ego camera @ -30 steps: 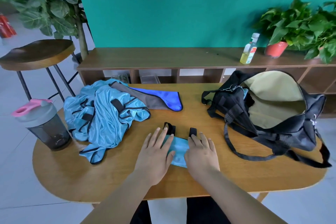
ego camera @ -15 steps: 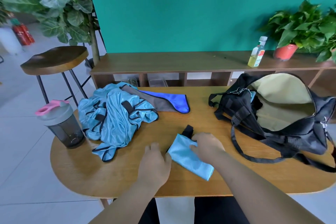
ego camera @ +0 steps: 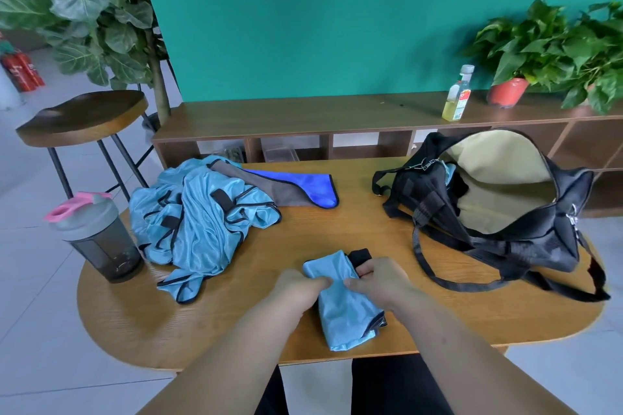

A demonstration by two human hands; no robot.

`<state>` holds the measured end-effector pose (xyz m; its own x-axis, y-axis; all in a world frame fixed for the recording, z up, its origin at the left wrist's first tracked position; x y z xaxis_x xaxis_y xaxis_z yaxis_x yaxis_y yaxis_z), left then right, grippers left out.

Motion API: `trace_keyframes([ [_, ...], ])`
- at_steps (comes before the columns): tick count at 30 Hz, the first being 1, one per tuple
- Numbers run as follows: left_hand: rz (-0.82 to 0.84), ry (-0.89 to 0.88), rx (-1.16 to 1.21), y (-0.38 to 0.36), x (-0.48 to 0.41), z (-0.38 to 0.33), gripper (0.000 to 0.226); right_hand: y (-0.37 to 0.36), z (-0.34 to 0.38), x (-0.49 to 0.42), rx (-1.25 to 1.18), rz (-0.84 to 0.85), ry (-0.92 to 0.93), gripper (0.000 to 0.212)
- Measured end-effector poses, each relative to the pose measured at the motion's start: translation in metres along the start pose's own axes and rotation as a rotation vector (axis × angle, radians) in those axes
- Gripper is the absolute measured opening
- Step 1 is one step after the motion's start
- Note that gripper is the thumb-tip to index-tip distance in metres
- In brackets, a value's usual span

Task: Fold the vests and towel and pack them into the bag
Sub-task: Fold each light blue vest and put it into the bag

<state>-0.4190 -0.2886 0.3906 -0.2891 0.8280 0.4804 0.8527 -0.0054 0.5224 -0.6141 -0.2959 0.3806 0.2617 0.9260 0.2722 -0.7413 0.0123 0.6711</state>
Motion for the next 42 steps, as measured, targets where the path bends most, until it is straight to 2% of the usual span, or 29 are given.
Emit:
trace_keyframes([
  [5, 0.041, -0.151, 0.112, -0.015, 0.007, -0.006, 0.020, 0.002, -0.008, 0.023, -0.092, -0.073, -0.004, 0.023],
  [8, 0.014, -0.258, 0.133, -0.021, 0.015, -0.010, 0.018, 0.009, -0.011, 0.036, -0.169, -0.110, 0.020, 0.019],
  [12, 0.045, -0.334, 0.263, -0.018, 0.024, -0.032, 0.010, 0.033, -0.009, 0.042, -0.310, -0.156, 0.024, 0.035],
  [17, 0.214, -0.380, 0.427, -0.020, 0.035, -0.079, 0.019, 0.075, -0.008, 0.036, -0.704, 0.095, -0.081, 0.052],
  [19, 0.260, -0.398, 0.449, -0.027, 0.039, -0.100, 0.021, 0.096, -0.007, 0.034, -0.877, 0.116, -0.060, 0.053],
  [22, 0.285, -0.443, 0.429, -0.044, 0.044, -0.129, 0.023, 0.123, -0.012, 0.029, -0.898, -0.034, 0.025, 0.063],
  [25, 0.280, -0.495, 0.384, -0.068, 0.045, -0.155, 0.026, 0.152, -0.015, 0.030, -0.901, -0.192, 0.098, 0.053],
  [27, 0.278, -0.535, 0.355, -0.084, 0.046, -0.171, 0.024, 0.168, -0.017, 0.030, -0.889, -0.232, 0.139, 0.044],
  [31, 0.132, -0.725, 0.119, -0.119, 0.047, -0.206, 0.031, 0.204, -0.023, 0.014, -0.761, -0.420, 0.180, 0.035],
  [33, 0.014, -0.916, -0.139, -0.133, 0.047, -0.223, 0.041, 0.224, -0.029, -0.004, -0.666, -0.528, 0.163, 0.034],
  [35, -0.117, -1.179, -0.470, -0.146, 0.043, -0.237, 0.049, 0.243, -0.039, -0.027, -0.493, -0.609, 0.122, 0.038],
  [37, -0.224, -1.448, -0.786, -0.156, 0.041, -0.252, 0.061, 0.257, -0.046, -0.047, -0.332, -0.594, 0.077, 0.047],
  [38, -0.219, -1.551, -0.914, -0.162, 0.040, -0.261, 0.066, 0.263, -0.051, -0.059, -0.280, -0.563, 0.056, 0.050],
  [39, -0.194, -1.606, -1.039, -0.166, 0.037, -0.267, 0.068, 0.266, -0.054, -0.067, -0.232, -0.531, 0.040, 0.050],
  [42, -0.178, -1.601, -1.384, -0.178, 0.017, -0.288, 0.067, 0.275, -0.062, -0.095, -0.098, -0.462, 0.010, 0.035],
])
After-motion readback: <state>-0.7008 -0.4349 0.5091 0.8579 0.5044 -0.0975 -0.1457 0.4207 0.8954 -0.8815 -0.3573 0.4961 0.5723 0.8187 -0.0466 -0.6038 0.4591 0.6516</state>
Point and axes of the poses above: each hand's wrist, its own x-axis away from the middle knuckle, its own y-axis out of the back of the hand, z = x × y, the point moved 3 cm from there along -x, towards the middle knuckle, and after that the axes turned 10 degrees about -z, right-handed, at the moved point
